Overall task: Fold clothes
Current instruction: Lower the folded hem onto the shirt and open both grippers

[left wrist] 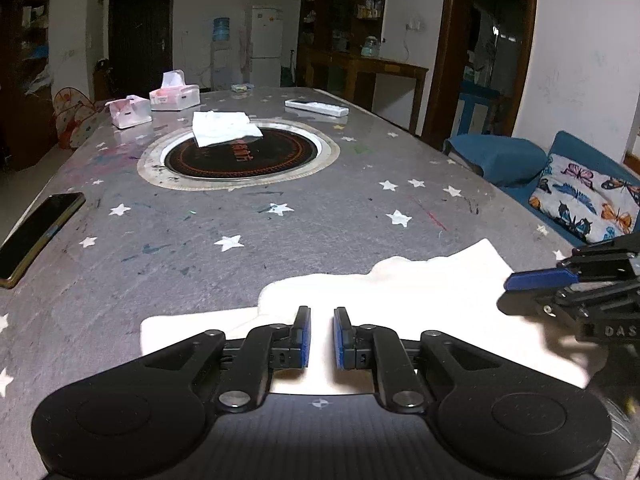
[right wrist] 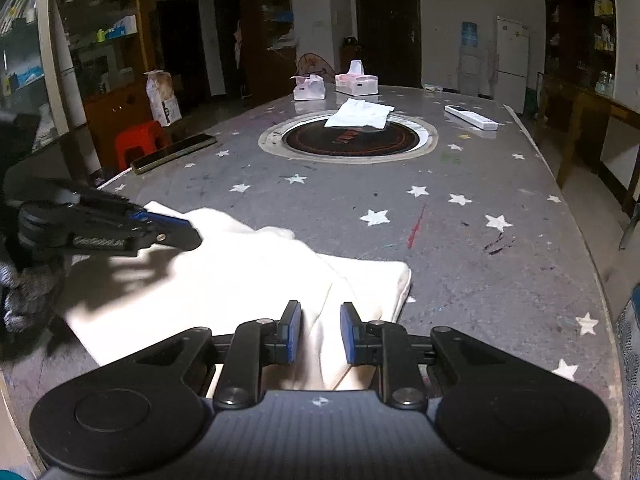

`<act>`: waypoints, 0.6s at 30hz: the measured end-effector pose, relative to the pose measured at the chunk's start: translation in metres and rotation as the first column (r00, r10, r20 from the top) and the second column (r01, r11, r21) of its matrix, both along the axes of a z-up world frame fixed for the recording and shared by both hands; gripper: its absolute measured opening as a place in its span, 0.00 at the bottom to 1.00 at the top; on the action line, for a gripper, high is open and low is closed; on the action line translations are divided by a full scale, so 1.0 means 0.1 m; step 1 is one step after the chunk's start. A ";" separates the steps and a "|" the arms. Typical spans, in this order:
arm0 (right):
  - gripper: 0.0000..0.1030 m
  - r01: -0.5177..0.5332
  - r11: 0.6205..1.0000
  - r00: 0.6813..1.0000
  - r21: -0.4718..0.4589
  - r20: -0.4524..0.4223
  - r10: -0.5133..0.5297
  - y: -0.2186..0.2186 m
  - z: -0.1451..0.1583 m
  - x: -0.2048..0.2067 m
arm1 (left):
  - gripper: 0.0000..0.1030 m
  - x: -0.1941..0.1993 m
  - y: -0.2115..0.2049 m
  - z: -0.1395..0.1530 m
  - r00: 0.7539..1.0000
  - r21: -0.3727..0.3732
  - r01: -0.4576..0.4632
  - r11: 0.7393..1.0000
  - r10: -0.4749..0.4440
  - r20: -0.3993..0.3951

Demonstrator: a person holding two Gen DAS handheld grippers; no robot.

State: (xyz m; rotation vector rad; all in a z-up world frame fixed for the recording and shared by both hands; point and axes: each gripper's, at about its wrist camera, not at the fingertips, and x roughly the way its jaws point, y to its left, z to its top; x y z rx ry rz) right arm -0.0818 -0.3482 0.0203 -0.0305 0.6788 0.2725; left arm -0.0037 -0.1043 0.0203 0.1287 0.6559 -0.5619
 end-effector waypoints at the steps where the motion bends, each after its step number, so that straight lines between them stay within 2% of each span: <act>1: 0.19 -0.002 1.000 1.000 -0.009 0.007 0.002 0.01 0.02 -0.01 | 0.14 -0.05 0.02 0.02 1.000 0.002 0.001 1.000 -0.001 0.012; 9: 0.21 -0.072 0.997 0.996 -0.038 0.042 0.073 0.23 0.10 -0.20 | 0.14 -0.51 0.31 0.12 1.000 -0.041 0.004 0.999 -0.003 0.031; 15: 0.21 -0.138 0.989 0.989 -0.047 0.046 0.140 0.43 0.10 -0.35 | 0.14 -0.65 0.51 0.02 0.999 -0.049 -0.042 0.998 0.042 0.000; 18: 0.21 -0.138 0.989 0.989 -0.061 0.041 0.141 0.45 0.05 -0.39 | 0.15 -0.67 0.63 -0.04 0.998 -0.073 -0.068 0.995 0.068 -0.013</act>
